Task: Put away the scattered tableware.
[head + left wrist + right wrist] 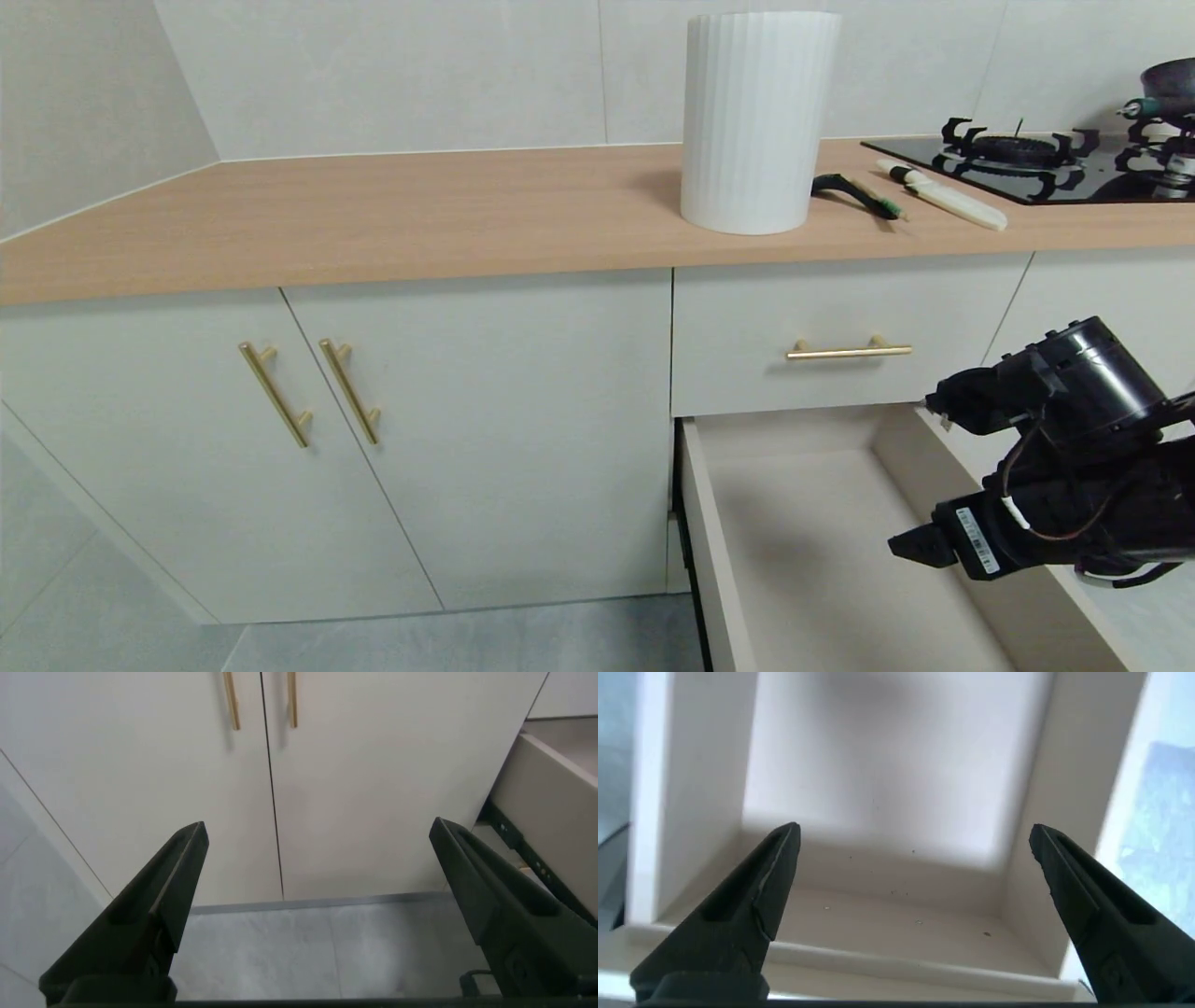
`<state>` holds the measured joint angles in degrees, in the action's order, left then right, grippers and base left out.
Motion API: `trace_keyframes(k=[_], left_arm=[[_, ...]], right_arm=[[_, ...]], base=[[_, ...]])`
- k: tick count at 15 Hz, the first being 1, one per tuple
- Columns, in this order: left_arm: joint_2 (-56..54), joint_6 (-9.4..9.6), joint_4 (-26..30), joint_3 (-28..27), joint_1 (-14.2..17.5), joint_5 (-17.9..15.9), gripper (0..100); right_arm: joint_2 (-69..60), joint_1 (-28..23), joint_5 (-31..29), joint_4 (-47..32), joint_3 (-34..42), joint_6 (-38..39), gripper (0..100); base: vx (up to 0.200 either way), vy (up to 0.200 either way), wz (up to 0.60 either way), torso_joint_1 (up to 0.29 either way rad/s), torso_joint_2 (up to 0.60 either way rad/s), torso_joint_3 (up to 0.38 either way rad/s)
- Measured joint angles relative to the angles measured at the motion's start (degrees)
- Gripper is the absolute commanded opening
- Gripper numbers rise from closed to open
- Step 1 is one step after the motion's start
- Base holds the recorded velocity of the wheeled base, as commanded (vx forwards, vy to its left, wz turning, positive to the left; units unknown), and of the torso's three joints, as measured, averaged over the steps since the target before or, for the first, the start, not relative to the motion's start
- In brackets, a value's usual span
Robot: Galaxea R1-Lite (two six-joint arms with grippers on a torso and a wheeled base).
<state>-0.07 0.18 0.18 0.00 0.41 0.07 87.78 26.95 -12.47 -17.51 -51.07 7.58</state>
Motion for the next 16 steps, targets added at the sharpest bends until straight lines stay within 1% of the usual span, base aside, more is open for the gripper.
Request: trace_keyframes(k=[2,8,16], left_arm=[[0.00,-0.02,0.00,0.00,-0.01,0.00,100],[0.00,0.00,-0.02,0.00,0.00,0.00,100],[0.00,0.00,0.00,-0.02,0.00,0.00,100]], right_arm=[[-0.39,-0.02,0.02,0.84,0.07,0.00,100],[-0.55,-0.09,-0.52,1.28,0.44,-0.01,100],[-0.30,-0.09,-0.63,2.49,0.82,-0.01,100]], base=[[0.000,0.000,0.00,0.105,-0.21,-0.293],[0.000,0.000,0.00,0.137,-0.51,-0.307],[0.000,0.000,0.00,0.193,-0.48,-0.289]])
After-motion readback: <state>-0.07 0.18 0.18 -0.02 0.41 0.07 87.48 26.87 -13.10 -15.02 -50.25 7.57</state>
